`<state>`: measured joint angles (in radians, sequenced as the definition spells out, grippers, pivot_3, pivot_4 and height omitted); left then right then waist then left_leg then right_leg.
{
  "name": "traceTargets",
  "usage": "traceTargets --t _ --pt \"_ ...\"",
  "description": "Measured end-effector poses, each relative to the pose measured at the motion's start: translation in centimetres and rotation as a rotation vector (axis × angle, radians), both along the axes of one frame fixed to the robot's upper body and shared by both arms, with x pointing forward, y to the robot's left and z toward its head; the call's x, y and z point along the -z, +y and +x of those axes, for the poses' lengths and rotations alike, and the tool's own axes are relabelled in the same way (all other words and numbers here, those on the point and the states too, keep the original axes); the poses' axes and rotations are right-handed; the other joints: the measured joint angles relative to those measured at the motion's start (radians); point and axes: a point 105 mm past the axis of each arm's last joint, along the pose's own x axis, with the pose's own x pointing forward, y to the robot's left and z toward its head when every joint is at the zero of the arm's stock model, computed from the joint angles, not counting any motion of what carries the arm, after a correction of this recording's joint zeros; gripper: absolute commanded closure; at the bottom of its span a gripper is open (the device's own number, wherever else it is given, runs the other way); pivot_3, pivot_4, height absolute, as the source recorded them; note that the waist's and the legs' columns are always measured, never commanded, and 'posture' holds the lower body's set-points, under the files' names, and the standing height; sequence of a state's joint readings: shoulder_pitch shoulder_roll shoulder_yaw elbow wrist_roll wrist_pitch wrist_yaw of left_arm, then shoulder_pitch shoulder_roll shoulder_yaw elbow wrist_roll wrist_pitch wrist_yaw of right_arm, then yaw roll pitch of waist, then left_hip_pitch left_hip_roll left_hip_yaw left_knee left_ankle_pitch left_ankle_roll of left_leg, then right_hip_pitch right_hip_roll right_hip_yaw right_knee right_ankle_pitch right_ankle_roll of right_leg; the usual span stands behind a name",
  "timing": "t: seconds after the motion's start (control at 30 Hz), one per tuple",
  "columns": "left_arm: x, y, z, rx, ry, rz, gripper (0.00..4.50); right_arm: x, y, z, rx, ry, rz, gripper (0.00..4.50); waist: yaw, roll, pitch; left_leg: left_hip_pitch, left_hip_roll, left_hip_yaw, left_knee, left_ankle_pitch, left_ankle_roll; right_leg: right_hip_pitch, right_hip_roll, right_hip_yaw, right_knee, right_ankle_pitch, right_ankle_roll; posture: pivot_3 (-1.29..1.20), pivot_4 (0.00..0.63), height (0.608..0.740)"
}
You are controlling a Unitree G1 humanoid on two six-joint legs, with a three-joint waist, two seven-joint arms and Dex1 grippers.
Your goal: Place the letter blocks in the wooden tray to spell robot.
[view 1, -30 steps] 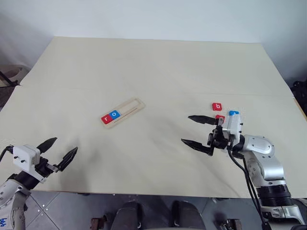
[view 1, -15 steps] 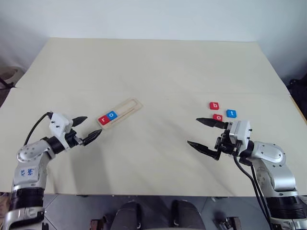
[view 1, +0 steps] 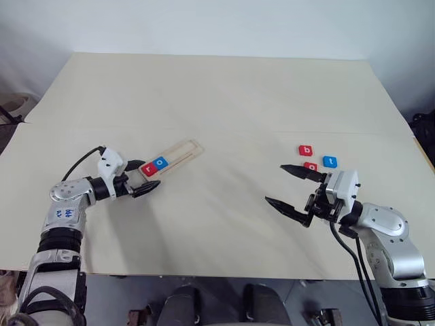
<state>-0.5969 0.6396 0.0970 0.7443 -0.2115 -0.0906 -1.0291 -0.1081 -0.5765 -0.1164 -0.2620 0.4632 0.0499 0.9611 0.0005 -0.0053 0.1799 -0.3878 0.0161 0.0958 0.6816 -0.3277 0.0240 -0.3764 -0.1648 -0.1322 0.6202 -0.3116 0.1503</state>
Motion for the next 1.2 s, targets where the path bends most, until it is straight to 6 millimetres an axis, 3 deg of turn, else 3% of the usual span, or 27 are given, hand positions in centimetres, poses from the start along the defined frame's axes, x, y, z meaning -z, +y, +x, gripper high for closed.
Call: traceTargets --t 0.03,0.2,0.4,0.5,0.7,0.9,1.1,1.2 --pt "0.0 -0.1 0.2 0.002 -0.001 -0.001 0.0 -0.1 0.1 0.0 0.0 -0.005 0.0 0.07 0.0 0.0 0.0 0.0 0.0 0.0 0.0 0.0 0.0 0.0 0.0 0.0 0.0 0.0 0.0 0.0 0.15 0.74" --pt "0.2 -0.6 0.3 0.027 -0.002 0.016 1.11 -0.1 0.1 -0.2 0.013 0.003 0.003 0.0 0.0 0.0 0.0 0.0 0.0 0.0 0.0 0.0 0.0 0.0 0.0 0.0 0.0 0.0 0.0 0.0 0.15 0.74" --pt "0.1 -0.7 0.3 0.036 -0.016 0.015 1.11 -0.1 -0.1 -0.5 0.025 0.001 -0.002 0.0 0.001 0.0 0.0 0.0 0.0 0.0 0.0 0.0 0.0 0.0 0.0 0.0 0.0 0.0 0.0 0.0 0.15 0.74" --pt "0.2 -1.7 0.4 0.06 -0.034 -0.003 1.11 0.1 -0.3 -0.5 0.03 0.009 -0.009 0.0 0.005 0.0 0.0 0.0 0.0 0.0 0.001 0.0 0.0 0.0 0.0 0.0 0.0 0.0 0.0 0.0 0.15 0.74" --pt "0.2 -5.8 -0.4 0.263 -0.075 0.062 1.11 0.6 -2.2 -1.1 0.09 0.034 -0.042 0.0 0.018 0.0 0.0 -0.001 0.0 0.0 0.001 0.0 0.0 0.0 0.0 0.0 0.0 0.0 0.0 0.0 0.15 0.74" --pt "0.7 -9.9 -2.4 0.517 -0.082 0.155 1.11 1.2 -5.2 -3.3 0.175 0.083 -0.096 0.0 0.026 0.0 0.0 -0.001 0.0 0.001 0.001 0.0 0.0 0.0 0.0 0.0 -0.001 0.0 0.0 0.0 0.15 0.74" --pt "0.9 -12.8 -2.6 0.623 -0.083 0.17 1.11 2.1 -7.4 -5.8 0.252 0.16 -0.13 0.0 0.027 -0.001 0.0 -0.001 0.0 0.001 0.001 0.0 0.001 0.001 0.0 0.0 -0.001 0.0 0.0 0.0 0.15 0.74" --pt "1.0 -13.3 -2.5 0.642 -0.067 0.166 1.11 2.2 -8.0 -6.5 0.279 0.173 -0.138 0.0 0.023 -0.001 0.0 -0.001 0.0 0.001 0.001 0.0 0.001 0.001 0.0 0.0 -0.001 0.0 0.0 0.0 0.15 0.74"
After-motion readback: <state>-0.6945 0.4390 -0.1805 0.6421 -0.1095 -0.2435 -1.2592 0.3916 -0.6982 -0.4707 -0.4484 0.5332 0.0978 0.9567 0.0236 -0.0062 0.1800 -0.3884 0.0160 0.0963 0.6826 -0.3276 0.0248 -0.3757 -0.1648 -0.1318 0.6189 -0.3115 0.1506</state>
